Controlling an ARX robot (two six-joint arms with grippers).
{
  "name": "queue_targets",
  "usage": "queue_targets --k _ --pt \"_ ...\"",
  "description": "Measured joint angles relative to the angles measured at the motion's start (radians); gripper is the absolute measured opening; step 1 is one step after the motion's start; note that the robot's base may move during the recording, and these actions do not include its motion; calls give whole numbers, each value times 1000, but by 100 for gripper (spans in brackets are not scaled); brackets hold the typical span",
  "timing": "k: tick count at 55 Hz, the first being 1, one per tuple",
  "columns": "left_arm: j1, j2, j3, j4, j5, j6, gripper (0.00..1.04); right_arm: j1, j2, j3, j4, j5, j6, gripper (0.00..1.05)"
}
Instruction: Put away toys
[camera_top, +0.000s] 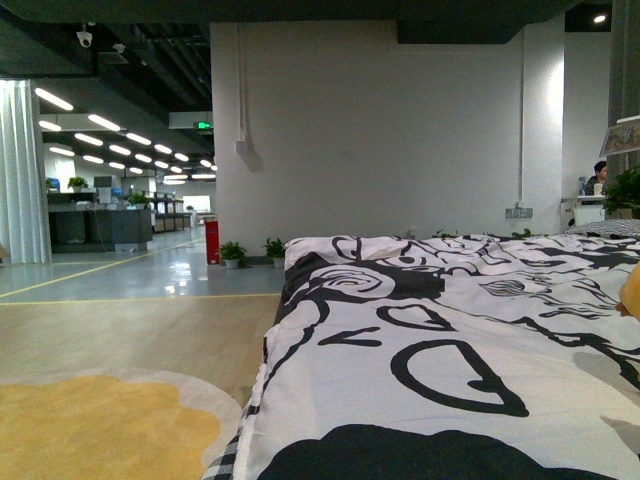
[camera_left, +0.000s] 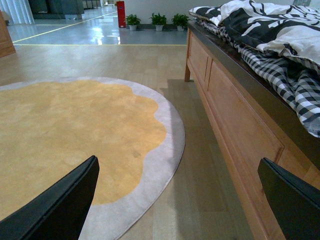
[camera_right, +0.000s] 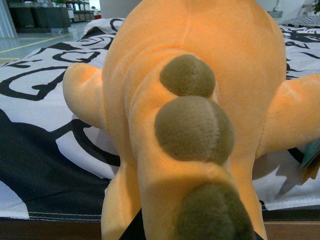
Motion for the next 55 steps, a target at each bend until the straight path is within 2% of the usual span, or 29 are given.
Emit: queue_targets --k 5,12,55 --pt "0 0 0 0 0 0 98 0 -20 -7 -14 0 0 7" --pt "0 0 0 0 0 0 98 0 -175 -38 -148 -2 0 7" --pt "0 0 0 0 0 0 98 1 -196 -47 -153 0 0 7"
